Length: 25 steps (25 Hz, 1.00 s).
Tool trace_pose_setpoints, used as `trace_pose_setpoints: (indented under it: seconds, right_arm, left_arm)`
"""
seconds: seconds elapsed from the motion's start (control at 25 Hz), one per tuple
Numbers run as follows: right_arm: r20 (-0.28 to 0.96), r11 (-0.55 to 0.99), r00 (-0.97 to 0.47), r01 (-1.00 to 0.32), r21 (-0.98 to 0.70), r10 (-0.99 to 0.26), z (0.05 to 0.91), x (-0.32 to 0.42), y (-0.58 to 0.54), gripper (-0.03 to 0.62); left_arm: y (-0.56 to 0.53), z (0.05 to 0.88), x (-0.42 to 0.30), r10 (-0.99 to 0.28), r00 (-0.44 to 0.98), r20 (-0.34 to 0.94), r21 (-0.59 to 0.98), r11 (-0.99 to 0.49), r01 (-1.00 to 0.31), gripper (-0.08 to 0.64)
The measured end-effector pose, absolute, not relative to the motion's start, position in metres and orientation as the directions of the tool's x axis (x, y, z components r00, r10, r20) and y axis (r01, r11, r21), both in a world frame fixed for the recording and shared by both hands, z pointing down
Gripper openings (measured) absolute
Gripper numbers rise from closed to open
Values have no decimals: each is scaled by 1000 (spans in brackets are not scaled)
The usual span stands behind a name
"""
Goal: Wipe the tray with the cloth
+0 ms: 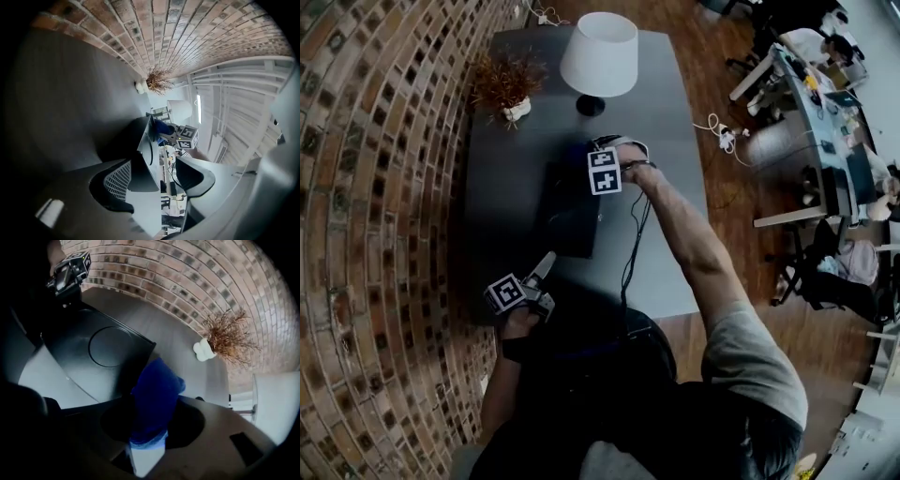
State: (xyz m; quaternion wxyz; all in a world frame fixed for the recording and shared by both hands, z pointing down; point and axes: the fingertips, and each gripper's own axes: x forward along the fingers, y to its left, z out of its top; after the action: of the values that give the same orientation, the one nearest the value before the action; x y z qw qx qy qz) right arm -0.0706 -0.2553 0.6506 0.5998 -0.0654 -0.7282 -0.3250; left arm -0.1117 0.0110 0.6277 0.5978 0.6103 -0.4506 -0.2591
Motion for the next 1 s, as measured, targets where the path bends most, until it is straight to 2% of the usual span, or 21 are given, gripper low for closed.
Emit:
trace_pose_setpoints:
  seconds: [0.2, 0.36, 0.44, 0.56, 0.64, 0.68, 0.76, 0.84, 0.96, 1.0]
  right_arm:
    - [966, 825, -215, 513, 237, -143, 657, -50, -235, 126]
    - [964, 875, -229, 430, 222, -132, 671, -18, -208, 127]
    - [937, 920, -285, 273, 283, -204, 671, -10, -210, 129]
    - [874, 926, -311, -183, 329, -372, 658, 29, -228, 135]
    - [860, 859, -339, -474, 193, -381, 656, 68, -212, 135]
    - [857, 816, -369, -569, 99, -361, 658, 87, -196, 137]
    - [850, 746, -411, -665, -32, -329, 666, 125, -162, 141]
    - [854, 714, -416, -696, -79, -312, 676, 162, -131, 146]
    - [891, 705, -331, -709, -19, -310, 687, 217, -96, 175]
    - [909, 701, -269, -712, 35, -319, 687, 235, -89, 218]
  left_arm:
    - [-10, 630, -165, -895, 369, 250, 926, 109, -362, 299]
    - [-42, 629, -202, -885, 346, 310, 885, 136, -445, 307]
    - [-54, 626, -209, -864, 386, 321, 856, 91, -509, 307]
    - [-63, 607, -225, -875, 399, 276, 820, -3, -573, 285]
    - [-72, 587, -240, -893, 396, 214, 773, -93, -628, 266]
    - [-79, 583, -241, -882, 424, 205, 732, -150, -665, 264]
    - [-97, 586, -229, -824, 515, 237, 638, -267, -722, 264]
    - [-110, 594, -209, -743, 612, 272, 598, -368, -712, 272]
    - [-111, 601, -191, -648, 705, 288, 618, -437, -654, 283]
    - [-109, 601, -191, -637, 716, 284, 629, -439, -641, 273]
